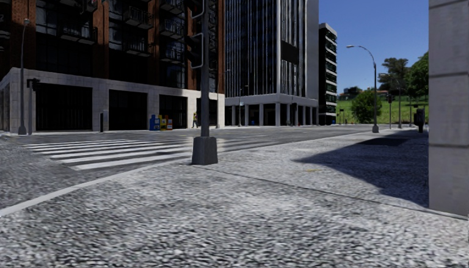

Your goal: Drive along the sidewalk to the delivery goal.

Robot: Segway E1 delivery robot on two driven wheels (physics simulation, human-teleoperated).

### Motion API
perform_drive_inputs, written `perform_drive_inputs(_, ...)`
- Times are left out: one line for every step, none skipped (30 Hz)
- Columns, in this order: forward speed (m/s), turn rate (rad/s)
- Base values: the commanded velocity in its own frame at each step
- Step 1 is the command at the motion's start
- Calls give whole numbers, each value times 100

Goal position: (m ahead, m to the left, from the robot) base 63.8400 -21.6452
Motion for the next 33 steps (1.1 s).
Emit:
perform_drive_inputs(200,66)
perform_drive_inputs(200,65)
perform_drive_inputs(200,65)
perform_drive_inputs(200,62)
perform_drive_inputs(200,62)
perform_drive_inputs(200,58)
perform_drive_inputs(200,57)
perform_drive_inputs(200,57)
perform_drive_inputs(200,56)
perform_drive_inputs(200,56)
perform_drive_inputs(200,56)
perform_drive_inputs(200,56)
perform_drive_inputs(200,56)
perform_drive_inputs(200,56)
perform_drive_inputs(200,56)
perform_drive_inputs(200,56)
perform_drive_inputs(200,56)
perform_drive_inputs(200,56)
perform_drive_inputs(200,56)
perform_drive_inputs(200,56)
perform_drive_inputs(200,56)
perform_drive_inputs(200,56)
perform_drive_inputs(200,56)
perform_drive_inputs(200,56)
perform_drive_inputs(200,56)
perform_drive_inputs(200,55)
perform_drive_inputs(200,49)
perform_drive_inputs(200,46)
perform_drive_inputs(200,46)
perform_drive_inputs(200,45)
perform_drive_inputs(200,43)
perform_drive_inputs(200,26)
perform_drive_inputs(200,8)
